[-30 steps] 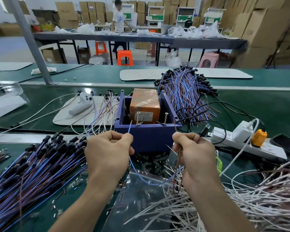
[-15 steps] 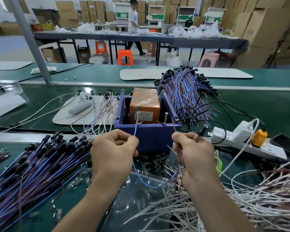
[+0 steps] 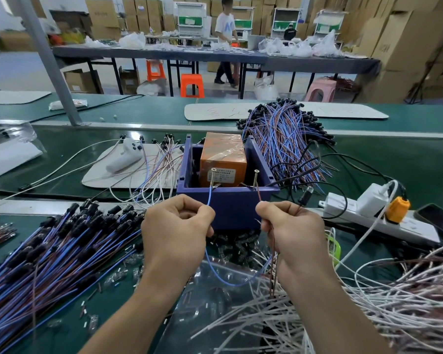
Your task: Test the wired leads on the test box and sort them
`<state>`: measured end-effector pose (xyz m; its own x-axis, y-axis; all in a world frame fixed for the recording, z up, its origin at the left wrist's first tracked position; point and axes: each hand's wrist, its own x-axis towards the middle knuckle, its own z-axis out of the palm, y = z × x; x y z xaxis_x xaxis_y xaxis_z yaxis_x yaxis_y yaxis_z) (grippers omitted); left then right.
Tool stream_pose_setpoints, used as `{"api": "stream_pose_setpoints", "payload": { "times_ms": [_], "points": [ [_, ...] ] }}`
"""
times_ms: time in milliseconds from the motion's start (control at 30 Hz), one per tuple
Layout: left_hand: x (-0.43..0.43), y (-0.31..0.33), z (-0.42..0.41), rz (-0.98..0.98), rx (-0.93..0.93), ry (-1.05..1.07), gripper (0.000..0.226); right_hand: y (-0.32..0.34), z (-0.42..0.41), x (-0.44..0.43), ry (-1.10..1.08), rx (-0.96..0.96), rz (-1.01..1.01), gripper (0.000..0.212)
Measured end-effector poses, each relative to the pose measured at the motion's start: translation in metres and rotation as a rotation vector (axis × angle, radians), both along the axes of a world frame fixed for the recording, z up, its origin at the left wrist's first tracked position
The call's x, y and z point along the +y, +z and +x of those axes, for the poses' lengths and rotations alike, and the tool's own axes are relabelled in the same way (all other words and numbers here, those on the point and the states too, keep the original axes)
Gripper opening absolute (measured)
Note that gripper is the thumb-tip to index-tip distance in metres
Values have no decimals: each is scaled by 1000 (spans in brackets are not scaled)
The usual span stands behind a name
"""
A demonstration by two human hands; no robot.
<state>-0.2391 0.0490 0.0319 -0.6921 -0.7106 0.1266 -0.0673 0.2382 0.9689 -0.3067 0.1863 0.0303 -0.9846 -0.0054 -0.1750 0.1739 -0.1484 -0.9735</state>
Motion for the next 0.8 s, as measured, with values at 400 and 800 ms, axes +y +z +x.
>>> {"api": "stream_pose_setpoints", "payload": {
  "times_ms": [400,800],
  "points": [
    [3,5,3,53,21,93,23,5,4,7,-94,-11,-95,29],
    [0,32,19,-1024,-630,190,43,0,29,30,267,-35,139,28]
  ]
}}
